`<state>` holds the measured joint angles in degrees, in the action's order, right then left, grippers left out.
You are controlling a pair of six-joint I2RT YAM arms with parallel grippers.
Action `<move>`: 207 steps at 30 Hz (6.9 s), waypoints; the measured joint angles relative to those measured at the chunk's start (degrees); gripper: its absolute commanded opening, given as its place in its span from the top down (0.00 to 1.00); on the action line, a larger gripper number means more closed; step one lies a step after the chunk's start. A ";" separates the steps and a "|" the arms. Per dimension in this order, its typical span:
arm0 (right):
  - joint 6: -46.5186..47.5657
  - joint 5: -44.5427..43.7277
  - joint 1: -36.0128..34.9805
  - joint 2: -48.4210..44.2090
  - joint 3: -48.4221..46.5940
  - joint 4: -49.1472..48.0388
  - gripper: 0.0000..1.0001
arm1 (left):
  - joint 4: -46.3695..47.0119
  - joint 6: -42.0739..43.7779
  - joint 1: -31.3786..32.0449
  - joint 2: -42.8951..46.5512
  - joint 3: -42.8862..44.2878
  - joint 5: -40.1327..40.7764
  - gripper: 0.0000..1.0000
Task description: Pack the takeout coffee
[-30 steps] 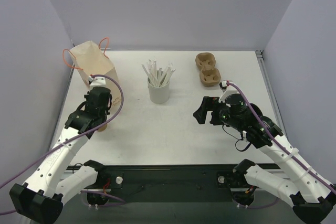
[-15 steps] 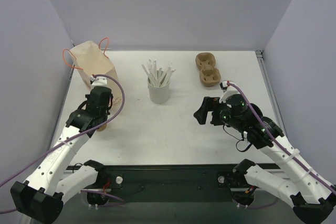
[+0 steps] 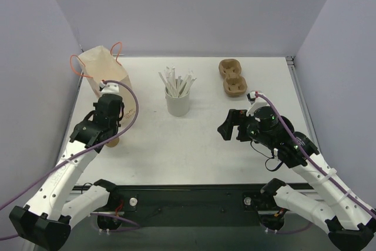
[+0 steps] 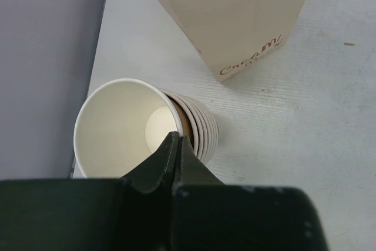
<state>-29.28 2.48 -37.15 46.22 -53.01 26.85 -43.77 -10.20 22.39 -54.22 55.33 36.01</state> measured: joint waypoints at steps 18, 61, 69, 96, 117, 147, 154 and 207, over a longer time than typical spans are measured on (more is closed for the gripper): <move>0.00 -0.04 0.00 -0.31 -0.81 0.79 0.12 | -8.33 1.70 0.02 0.37 20.61 -3.85 1.00; -1.29 -13.90 0.00 -11.32 0.83 5.84 0.12 | 23.69 -10.56 37.97 -32.79 6.03 -13.73 0.60; -2.21 -15.61 0.00 -10.45 0.85 6.03 0.12 | 21.42 -10.93 37.94 -29.79 6.78 -17.79 0.33; 11.58 -12.00 38.58 22.01 -10.14 11.28 0.59 | 16.55 6.45 37.13 6.45 -6.69 -10.49 0.03; 16.90 -7.34 43.87 31.28 -10.73 10.75 0.74 | 15.69 7.72 37.16 5.51 -6.69 -10.25 0.03; 19.82 -6.08 43.89 32.61 -10.86 10.16 0.85 | 15.69 7.96 37.16 6.75 -6.69 -10.49 0.07; 20.00 -6.05 43.87 32.30 -11.23 10.23 0.90 | 15.74 7.96 37.16 7.91 -6.69 -10.95 0.10; -46.90 35.76 4.79 6.08 6.19 -50.29 0.92 | 44.11 15.82 37.13 4.76 -6.43 -47.50 0.43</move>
<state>-76.18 38.24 -32.36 52.29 -46.83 -23.44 0.34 5.63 59.53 -49.45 48.90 -11.49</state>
